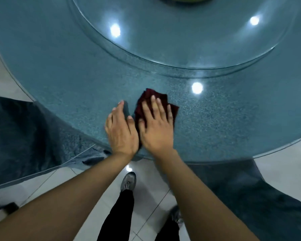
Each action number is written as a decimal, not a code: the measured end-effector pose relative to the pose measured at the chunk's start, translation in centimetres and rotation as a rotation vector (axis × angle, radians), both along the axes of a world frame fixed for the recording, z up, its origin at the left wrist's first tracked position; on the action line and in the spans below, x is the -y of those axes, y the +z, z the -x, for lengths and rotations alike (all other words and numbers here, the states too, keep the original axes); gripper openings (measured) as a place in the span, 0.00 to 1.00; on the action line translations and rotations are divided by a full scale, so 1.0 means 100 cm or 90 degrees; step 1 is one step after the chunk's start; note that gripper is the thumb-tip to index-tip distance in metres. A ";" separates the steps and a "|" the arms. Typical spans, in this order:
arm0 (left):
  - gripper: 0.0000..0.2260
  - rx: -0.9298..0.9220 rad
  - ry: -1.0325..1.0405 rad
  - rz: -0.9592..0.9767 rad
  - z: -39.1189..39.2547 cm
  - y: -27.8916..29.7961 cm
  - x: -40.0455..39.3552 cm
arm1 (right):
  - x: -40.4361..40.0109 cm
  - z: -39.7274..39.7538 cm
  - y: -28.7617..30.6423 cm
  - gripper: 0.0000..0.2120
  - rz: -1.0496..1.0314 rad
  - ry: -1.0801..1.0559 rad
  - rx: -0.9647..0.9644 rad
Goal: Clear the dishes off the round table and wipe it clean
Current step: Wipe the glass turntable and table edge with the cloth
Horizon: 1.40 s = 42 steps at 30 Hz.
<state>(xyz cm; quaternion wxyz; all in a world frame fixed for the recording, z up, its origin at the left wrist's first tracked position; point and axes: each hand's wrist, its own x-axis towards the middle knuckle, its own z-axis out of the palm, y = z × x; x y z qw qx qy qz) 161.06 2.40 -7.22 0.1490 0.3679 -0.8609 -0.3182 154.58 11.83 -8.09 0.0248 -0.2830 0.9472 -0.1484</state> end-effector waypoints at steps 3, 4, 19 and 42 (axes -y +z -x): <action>0.22 -0.089 0.010 -0.030 -0.007 0.011 0.045 | 0.025 -0.035 0.001 0.28 0.008 0.093 0.018; 0.22 -0.073 0.011 0.012 -0.008 0.012 0.066 | 0.023 -0.035 0.001 0.28 0.016 0.106 0.020; 0.26 0.184 -0.133 0.272 0.001 -0.013 0.167 | -0.063 0.101 0.003 0.32 -0.073 -0.386 0.021; 0.24 0.180 -0.132 0.257 0.001 -0.014 0.168 | 0.110 -0.023 0.007 0.28 -0.005 -0.001 0.027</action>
